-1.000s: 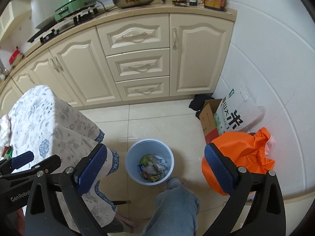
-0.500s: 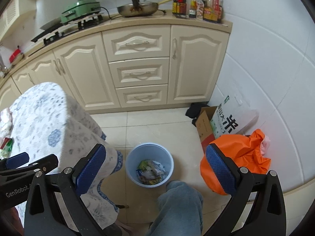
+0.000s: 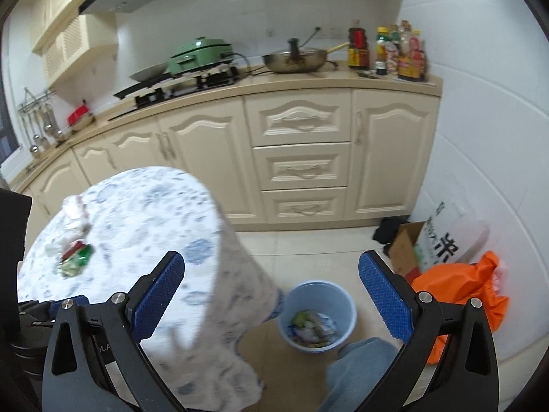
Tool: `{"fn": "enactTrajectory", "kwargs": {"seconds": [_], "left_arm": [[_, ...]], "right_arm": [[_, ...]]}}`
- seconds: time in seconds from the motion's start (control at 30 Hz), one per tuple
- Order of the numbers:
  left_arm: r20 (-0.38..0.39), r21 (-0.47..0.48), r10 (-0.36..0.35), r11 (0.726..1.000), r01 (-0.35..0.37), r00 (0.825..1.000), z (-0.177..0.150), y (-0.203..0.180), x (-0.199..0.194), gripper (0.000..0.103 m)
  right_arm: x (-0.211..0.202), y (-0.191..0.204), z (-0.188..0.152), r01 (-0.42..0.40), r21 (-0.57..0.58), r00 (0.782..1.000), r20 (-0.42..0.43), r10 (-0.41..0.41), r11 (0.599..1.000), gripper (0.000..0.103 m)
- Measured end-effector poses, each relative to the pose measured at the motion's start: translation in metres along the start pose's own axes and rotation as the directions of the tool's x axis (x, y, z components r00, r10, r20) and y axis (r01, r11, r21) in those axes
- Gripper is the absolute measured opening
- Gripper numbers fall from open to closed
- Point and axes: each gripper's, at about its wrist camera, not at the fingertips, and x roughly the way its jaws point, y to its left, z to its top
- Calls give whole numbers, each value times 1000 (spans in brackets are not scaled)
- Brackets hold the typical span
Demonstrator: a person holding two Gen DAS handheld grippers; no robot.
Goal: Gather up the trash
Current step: 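Move both grippers back over the trash on the table, then lower the right gripper onto the green-and-white packet and close on it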
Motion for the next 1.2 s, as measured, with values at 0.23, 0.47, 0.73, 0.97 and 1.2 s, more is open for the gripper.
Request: {"fn": "enactTrajectory", "kwargs": {"seconds": [0.23, 0.47, 0.73, 0.97, 1.2], "left_arm": [[17, -88, 48, 995, -46, 999, -15, 65, -19, 78], [1, -198, 105, 975, -103, 994, -26, 129, -27, 78], [-20, -307, 146, 940, -145, 989, -38, 192, -30, 78], [-41, -375, 154, 913, -158, 987, -45, 226, -24, 78], [-54, -408, 167, 896, -175, 984, -43, 248, -5, 78]], "right_arm": [[4, 67, -11, -101, -100, 995, -31, 98, 990, 103], [15, 130, -26, -178, -188, 983, -82, 165, 966, 103], [42, 192, -39, -267, -276, 960, -164, 228, 923, 103], [74, 237, -52, -303, -335, 947, -210, 243, 892, 103], [107, 261, -55, -354, -304, 915, -306, 261, 884, 103]]}}
